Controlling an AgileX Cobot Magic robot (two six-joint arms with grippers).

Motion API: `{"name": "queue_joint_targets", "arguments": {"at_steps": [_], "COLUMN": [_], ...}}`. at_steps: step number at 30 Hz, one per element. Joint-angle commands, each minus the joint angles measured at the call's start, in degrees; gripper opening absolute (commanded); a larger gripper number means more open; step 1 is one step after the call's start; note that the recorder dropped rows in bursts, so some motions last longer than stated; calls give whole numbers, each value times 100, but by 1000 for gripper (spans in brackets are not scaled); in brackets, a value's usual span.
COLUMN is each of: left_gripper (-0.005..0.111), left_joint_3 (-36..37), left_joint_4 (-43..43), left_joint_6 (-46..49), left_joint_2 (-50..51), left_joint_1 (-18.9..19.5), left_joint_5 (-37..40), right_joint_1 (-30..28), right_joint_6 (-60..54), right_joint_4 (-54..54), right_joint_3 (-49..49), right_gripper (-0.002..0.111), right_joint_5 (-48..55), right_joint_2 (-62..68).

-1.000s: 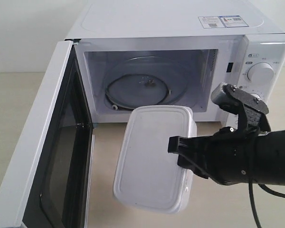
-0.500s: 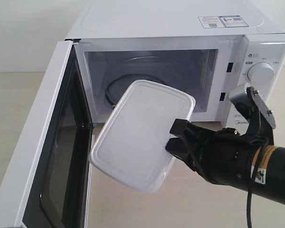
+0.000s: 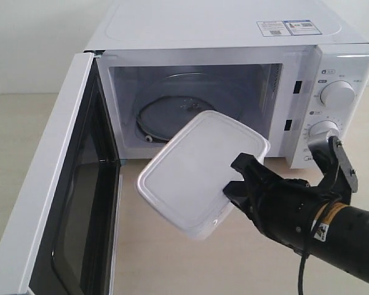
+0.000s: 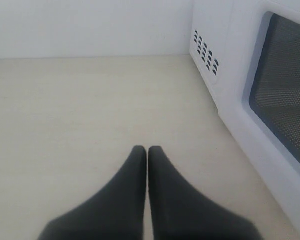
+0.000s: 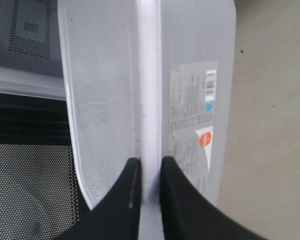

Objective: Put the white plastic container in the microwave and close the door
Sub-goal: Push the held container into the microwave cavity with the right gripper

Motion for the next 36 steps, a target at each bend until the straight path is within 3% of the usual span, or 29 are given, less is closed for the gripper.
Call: {"name": "queue_joint_targets", "arguments": {"at_steps": [1, 6, 16, 30, 36], "left_gripper": [4, 4, 4, 4, 4], "left_joint_3": [20, 20, 20, 20, 20], "left_joint_4": [6, 6, 6, 6, 6], "left_joint_6": [10, 10, 10, 10, 10], "left_joint_2": [-18, -18, -18, -18, -18], "left_joint_1": [15, 15, 15, 15, 15], "left_joint_5": [-7, -7, -7, -7, -7], "right_joint_1": [-1, -1, -1, -1, -1], "right_joint_6": [-99, 34, -60, -84, -99], "right_joint_4": [157, 262, 1673, 2138, 2520], "right_joint_3": [-200, -493, -1466, -2744, -2813], "right_gripper": [0, 0, 0, 0, 0], "right_joint_5": [-265, -442, -497, -1040, -1559], "right_joint_2": [259, 521, 782, 2245, 2546]}}
